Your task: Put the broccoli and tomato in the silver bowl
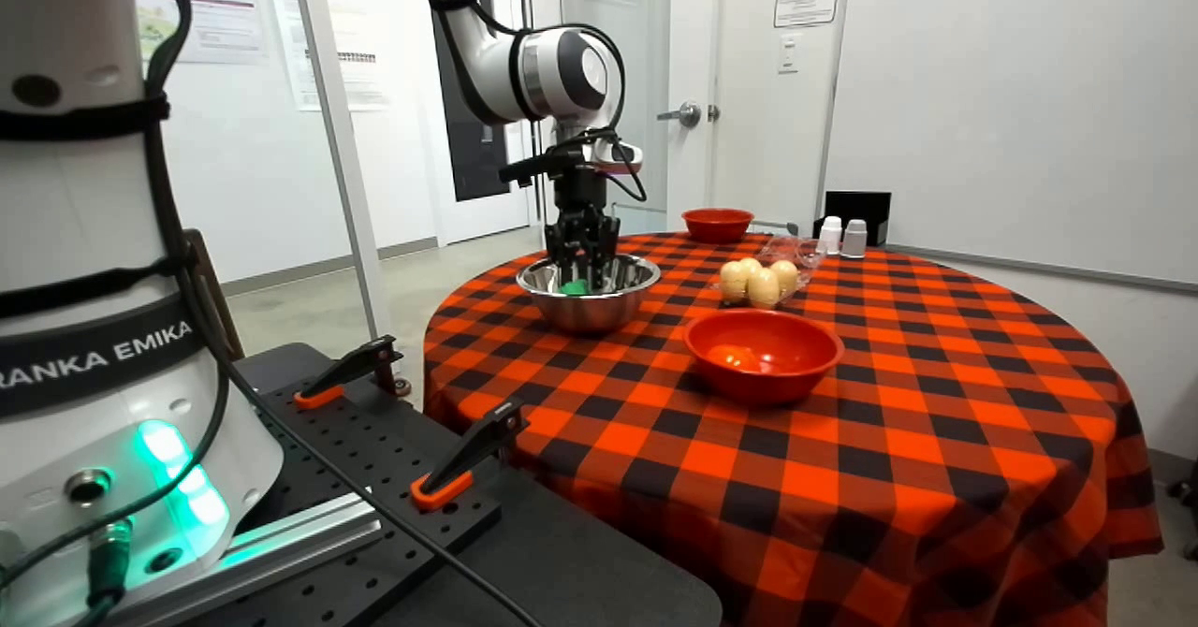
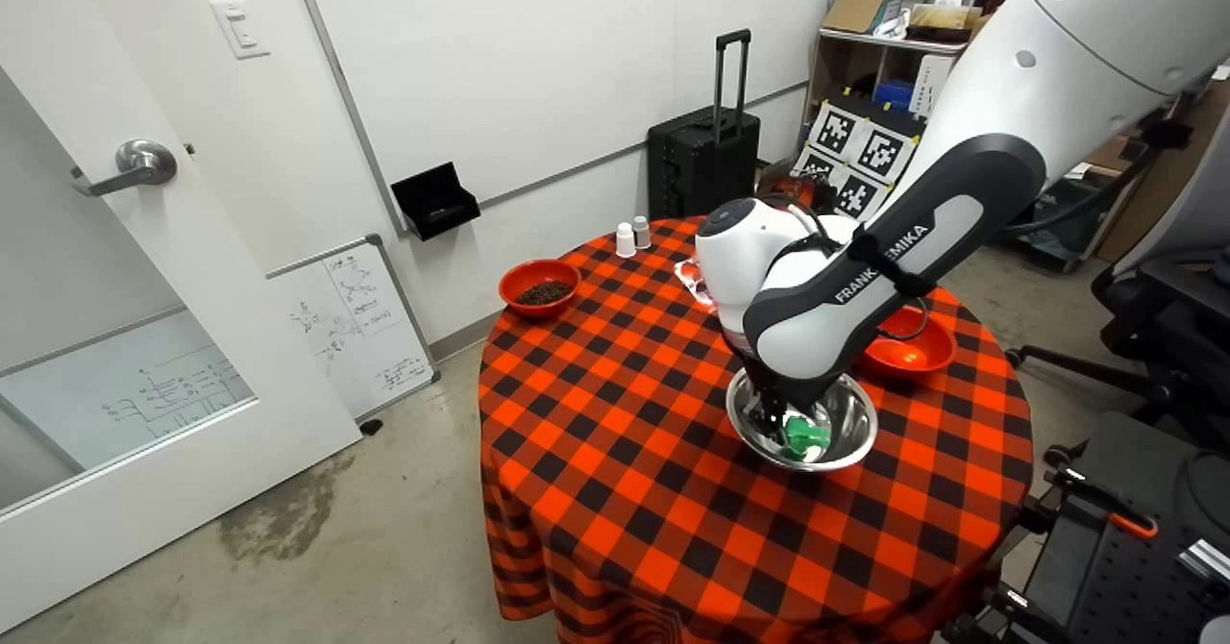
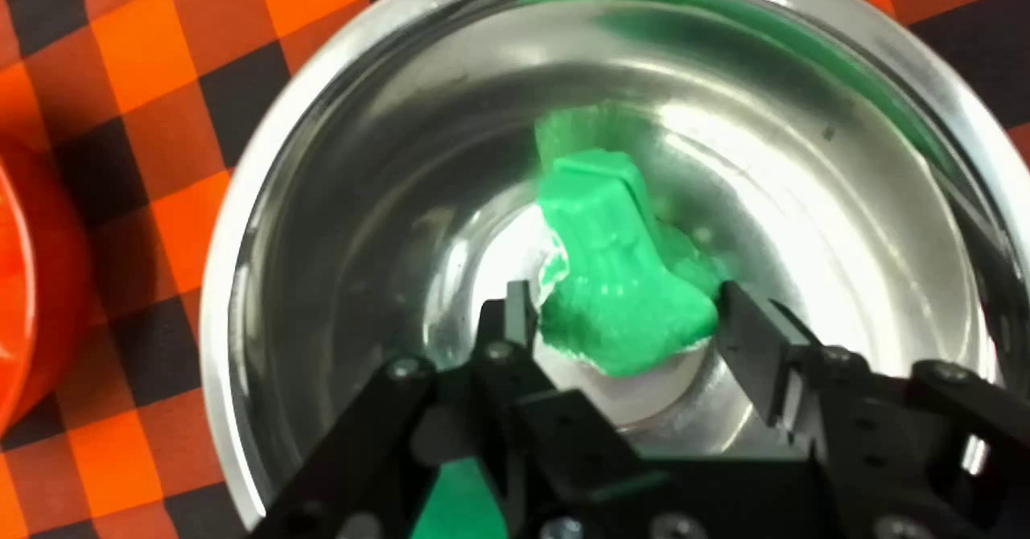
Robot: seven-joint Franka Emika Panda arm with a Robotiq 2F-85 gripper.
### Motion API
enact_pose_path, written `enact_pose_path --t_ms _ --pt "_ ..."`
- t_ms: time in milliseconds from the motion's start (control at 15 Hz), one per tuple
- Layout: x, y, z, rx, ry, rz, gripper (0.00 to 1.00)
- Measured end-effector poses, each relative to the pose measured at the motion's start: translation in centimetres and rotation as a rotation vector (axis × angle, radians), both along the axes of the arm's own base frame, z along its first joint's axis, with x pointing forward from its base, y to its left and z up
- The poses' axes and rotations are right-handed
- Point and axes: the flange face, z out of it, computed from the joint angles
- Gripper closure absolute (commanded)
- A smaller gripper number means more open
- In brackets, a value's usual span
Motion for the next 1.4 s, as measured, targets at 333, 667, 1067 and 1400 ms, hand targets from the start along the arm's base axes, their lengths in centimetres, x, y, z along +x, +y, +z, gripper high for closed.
enact_pose_path --t_ms 333,667,1067,1400 --pt "0.8 -0.5 0.7 -0.002 -0.019 -0.009 0.00" --pt "1.9 -3.9 3.4 -0.006 -0.054 0.033 0.00" --pt "0.6 -12.9 7.8 -0.038 -0.084 0.098 0.00" --pt "-1.0 -18.6 9.2 -0.032 -0.089 0.140 0.00"
